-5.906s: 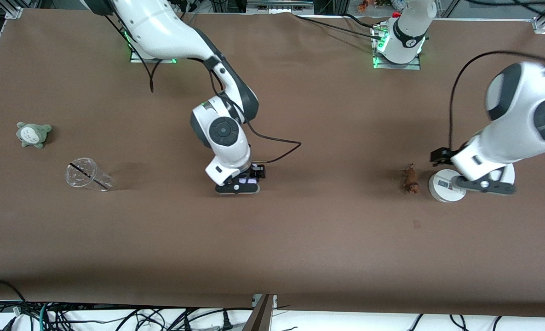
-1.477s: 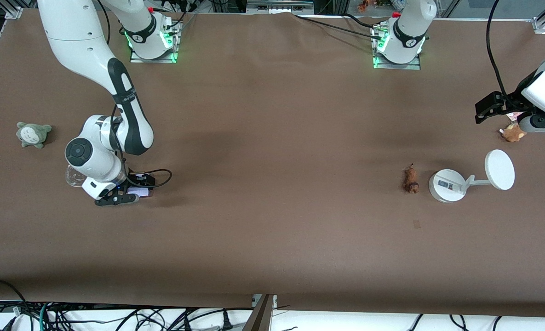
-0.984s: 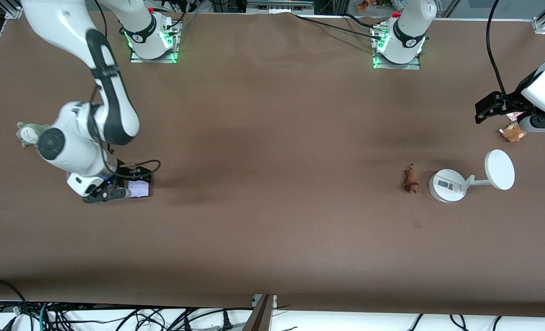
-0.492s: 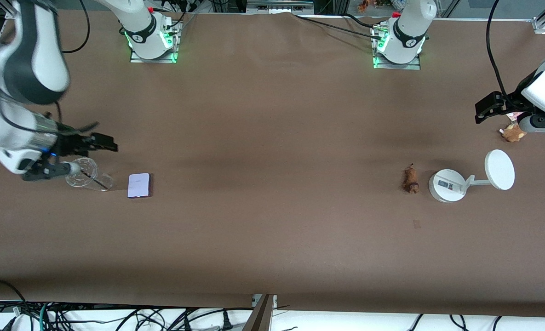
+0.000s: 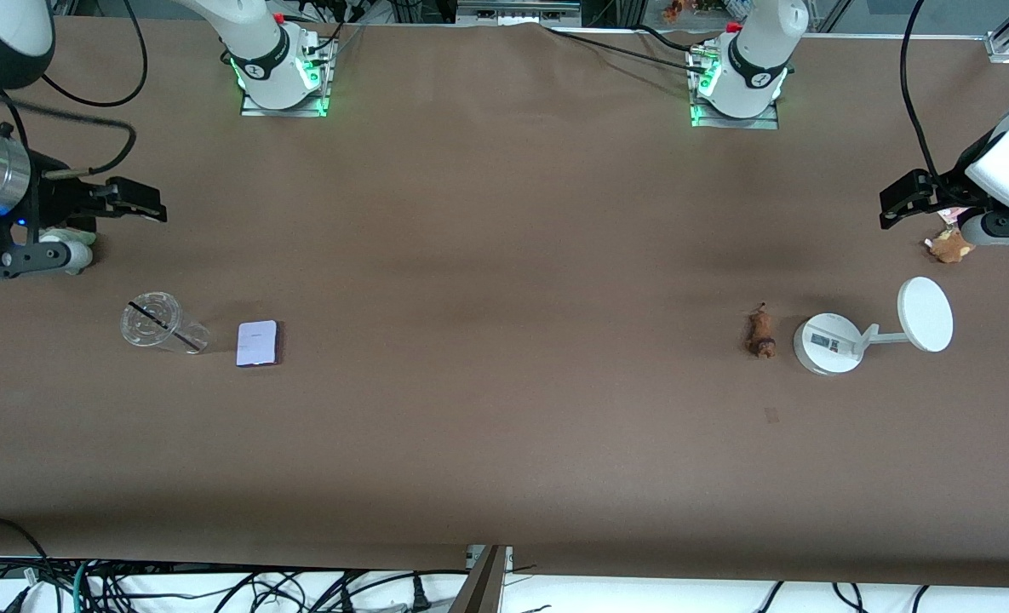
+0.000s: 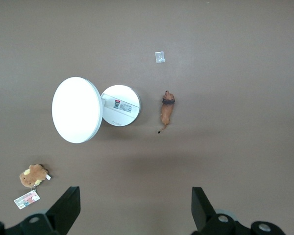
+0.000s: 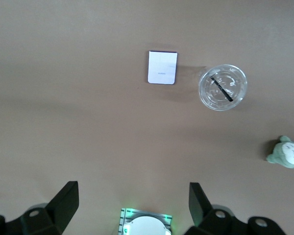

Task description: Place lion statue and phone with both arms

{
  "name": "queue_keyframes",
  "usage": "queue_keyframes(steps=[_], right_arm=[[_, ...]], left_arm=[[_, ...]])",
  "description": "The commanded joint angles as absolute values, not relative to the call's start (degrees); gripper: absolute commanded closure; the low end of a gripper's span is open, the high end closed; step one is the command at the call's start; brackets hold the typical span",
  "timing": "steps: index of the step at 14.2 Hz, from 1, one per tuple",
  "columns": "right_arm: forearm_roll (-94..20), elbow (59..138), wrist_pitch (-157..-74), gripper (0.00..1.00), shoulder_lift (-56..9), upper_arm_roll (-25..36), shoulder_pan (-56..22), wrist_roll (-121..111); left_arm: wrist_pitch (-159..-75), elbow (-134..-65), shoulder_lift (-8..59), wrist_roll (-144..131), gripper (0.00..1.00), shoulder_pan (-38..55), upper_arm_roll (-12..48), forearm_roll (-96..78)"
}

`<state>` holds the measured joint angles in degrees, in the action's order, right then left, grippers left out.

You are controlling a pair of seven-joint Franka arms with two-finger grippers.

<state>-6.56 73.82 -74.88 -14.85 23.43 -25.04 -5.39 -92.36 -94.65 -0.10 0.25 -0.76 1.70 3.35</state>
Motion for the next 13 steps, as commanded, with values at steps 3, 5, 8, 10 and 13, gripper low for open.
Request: queue_keyframes(steps=[3,5,8,10,13], right_arm=[[-5.3,71.5,-73.4,0.01,-16.6,23.3,-26.2,-3.6],[-5.4,71.5,-73.4,0.01,-16.6,23.3,-26.8,-2.5],[-5.4,71.5,-73.4,0.01,-16.6,23.3,-28.0,-0.1],[-5.4,71.5,-73.4,0.01,-16.4,23.3,-28.0,-0.3],[-5.4,72.0,-73.3,0.01,-15.8,21.8,-26.5,-0.1]], left_arm=[[-91.3,-93.3,0.5,0.4,0.0,-0.5,1.4,1.9],[-91.3,-93.3,0.5,0.4,0.0,-0.5,1.4,1.9],[-91.3,-93.3,0.5,0.4,0.0,-0.5,1.4,1.8],[-91.3,-93.3,0.5,0.4,0.0,-0.5,1.4,1.9],[-91.3,-93.3,0.5,0.4,0.0,-0.5,1.4,1.9]])
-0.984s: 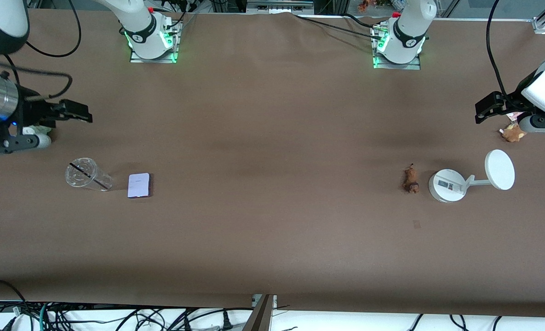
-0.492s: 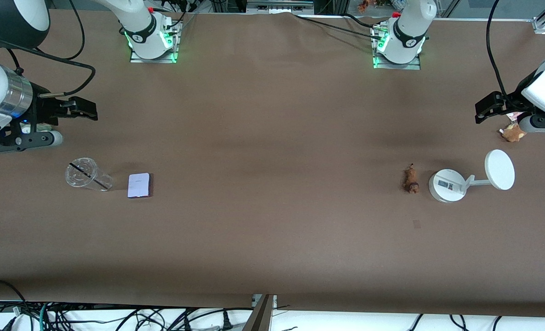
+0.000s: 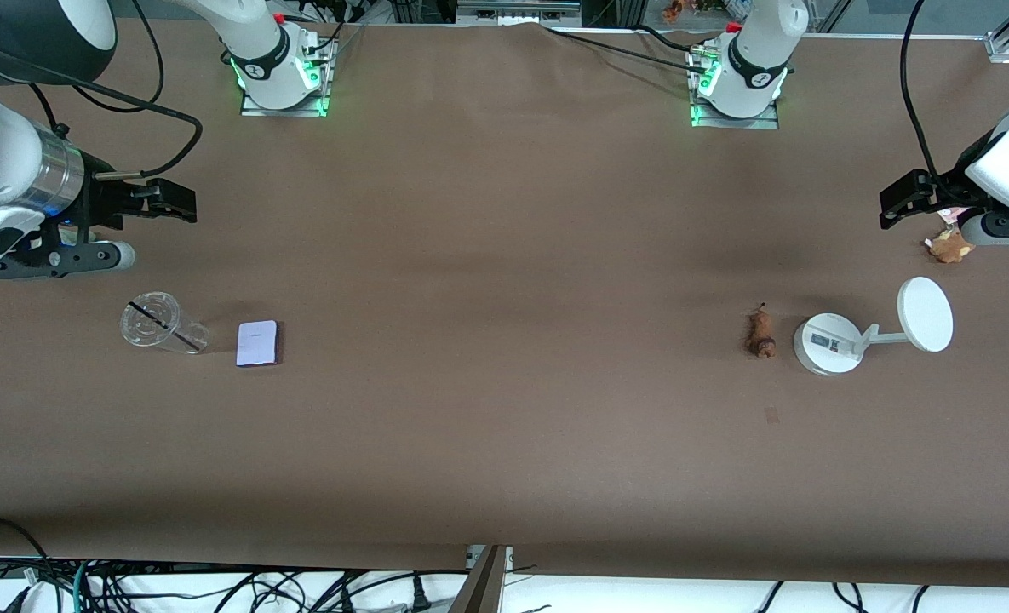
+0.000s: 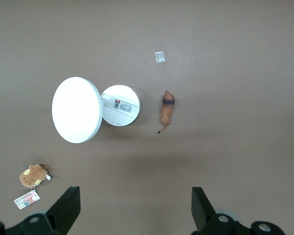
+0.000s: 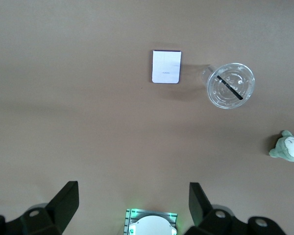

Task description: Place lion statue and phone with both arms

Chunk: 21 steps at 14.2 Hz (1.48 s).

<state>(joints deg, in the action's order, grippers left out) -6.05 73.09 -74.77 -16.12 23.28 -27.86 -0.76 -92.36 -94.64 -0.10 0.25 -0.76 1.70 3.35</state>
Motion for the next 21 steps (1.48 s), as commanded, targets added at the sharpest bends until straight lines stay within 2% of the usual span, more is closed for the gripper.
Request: queue_keyframes(steps=[1,4,5,13,21], right_arm=[[-5.1,72.1,-73.3,0.01,-15.5,18.2,-23.0,-0.1],[-1.5,73.5,-73.4,0.01,-13.1,2.3,-9.8,2.4],[-0.4,75.2,-73.8,0.01,-12.0,-1.0,-7.0,3.1],[-0.8,92.2,-84.4,0.0,-0.1,-2.3,-2.3,2.1],[-0.6,90.4,-84.0,0.0,-2.1,-2.2,-3.3,2.6]], left_arm=[[-91.3,-93.3,0.5,0.4,0.0,-0.5,1.4,1.9],[-91.3,-93.3,0.5,0.4,0.0,-0.5,1.4,1.9],[-91.3,-93.3,0.5,0.4,0.0,-0.6,1.4,1.9],[-91.3,-93.3,0.5,0.5,0.0,-0.6,1.4,1.8],[-91.3,-93.3,0.5,0.5,0.0,-0.7,1.4,1.7]])
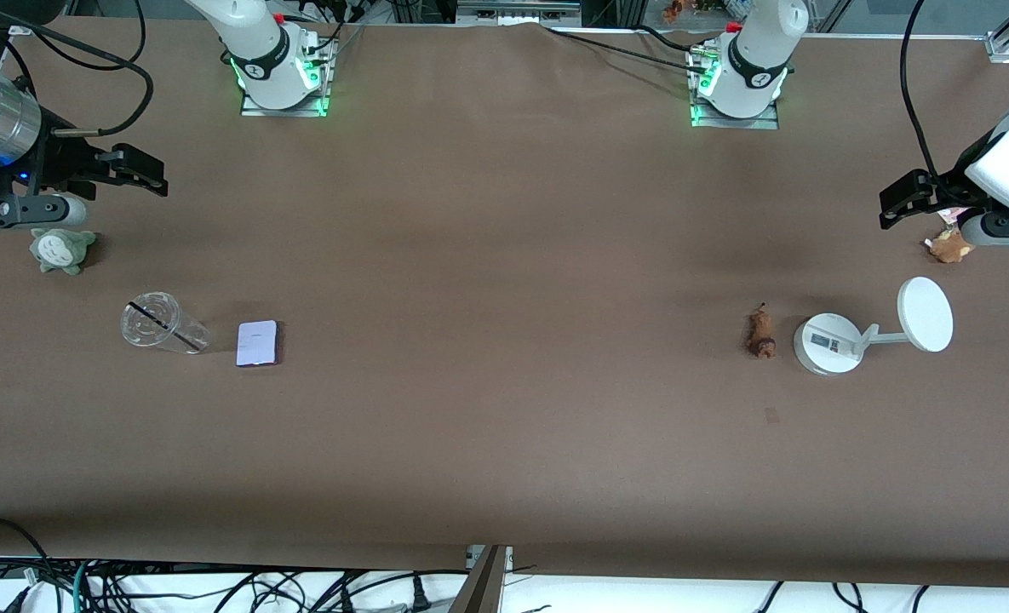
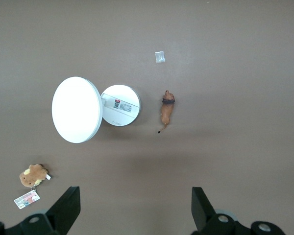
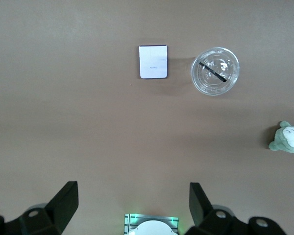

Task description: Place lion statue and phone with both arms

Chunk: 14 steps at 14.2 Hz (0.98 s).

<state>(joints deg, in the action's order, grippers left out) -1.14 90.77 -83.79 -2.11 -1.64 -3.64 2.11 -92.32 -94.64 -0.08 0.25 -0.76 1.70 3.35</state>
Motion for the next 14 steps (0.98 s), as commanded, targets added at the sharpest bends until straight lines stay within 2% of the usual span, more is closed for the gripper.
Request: queue_keyframes(steps=[1,14], right_arm=[[-0.6,90.4,-84.0,0.0,-2.1,-2.3,-3.3,2.7],[-1.0,90.4,-84.4,0.0,-2.3,-2.3,-3.6,2.8]], left_arm=[[-91.3,-93.3,0.6,0.5,0.0,-0.7,1.4,1.7],[-91.2,-93.3,0.7,0.5,0.0,-0.7,1.4,1.7]])
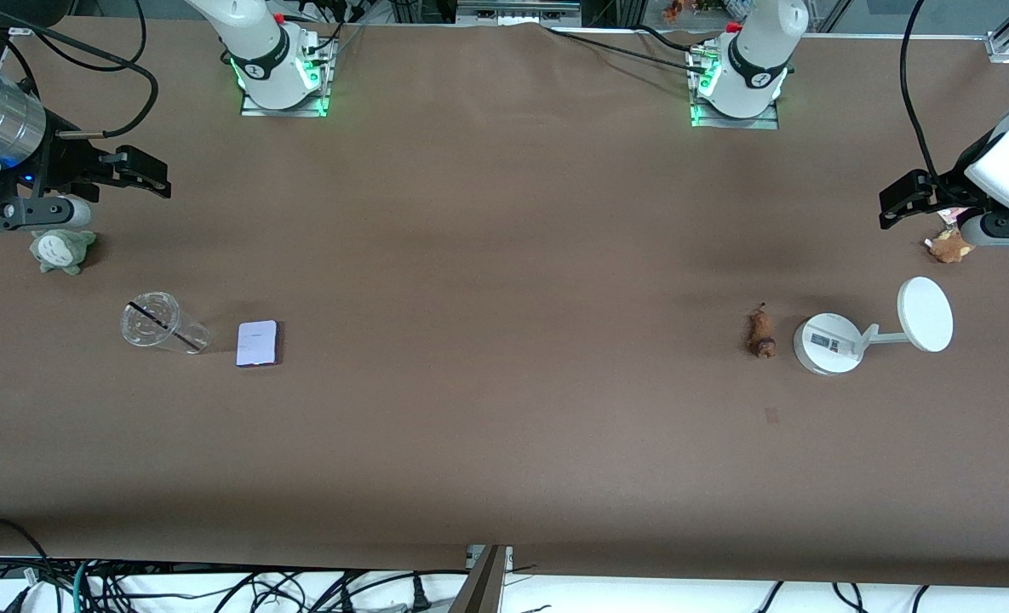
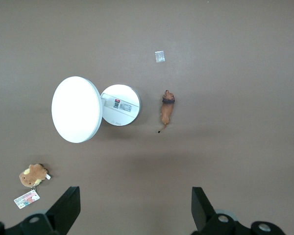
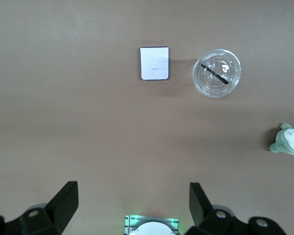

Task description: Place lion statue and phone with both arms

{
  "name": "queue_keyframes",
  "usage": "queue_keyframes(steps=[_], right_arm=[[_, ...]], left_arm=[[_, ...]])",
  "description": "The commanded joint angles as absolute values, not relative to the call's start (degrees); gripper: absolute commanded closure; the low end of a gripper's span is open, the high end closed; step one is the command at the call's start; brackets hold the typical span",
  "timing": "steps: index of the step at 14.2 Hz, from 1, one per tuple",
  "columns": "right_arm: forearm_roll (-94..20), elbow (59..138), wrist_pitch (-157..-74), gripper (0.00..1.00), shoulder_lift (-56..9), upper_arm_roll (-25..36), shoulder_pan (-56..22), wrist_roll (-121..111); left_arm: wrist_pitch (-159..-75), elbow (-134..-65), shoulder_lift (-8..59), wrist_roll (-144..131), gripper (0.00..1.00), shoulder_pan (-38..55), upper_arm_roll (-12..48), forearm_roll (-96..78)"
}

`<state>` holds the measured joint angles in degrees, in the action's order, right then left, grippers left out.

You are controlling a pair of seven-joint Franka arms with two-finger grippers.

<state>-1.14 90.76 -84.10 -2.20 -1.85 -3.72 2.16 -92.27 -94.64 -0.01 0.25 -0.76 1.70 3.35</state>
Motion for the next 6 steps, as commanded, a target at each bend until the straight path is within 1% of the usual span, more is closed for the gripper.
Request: queue_keyframes(steps=[1,6], right_arm=[[-0.9,90.4,-84.4,0.0,-2.3,-2.3,-4.0,3.2],[-0.9,90.3,-84.6,0.0,-2.7,-2.3,-4.5,2.5]], left_arm=[[-91.1,-93.3,0.7,0.5,0.0,-0.7,1.4,1.7],[-90.9,-93.3,0.7,0.5,0.0,-0.7,1.4,1.7]])
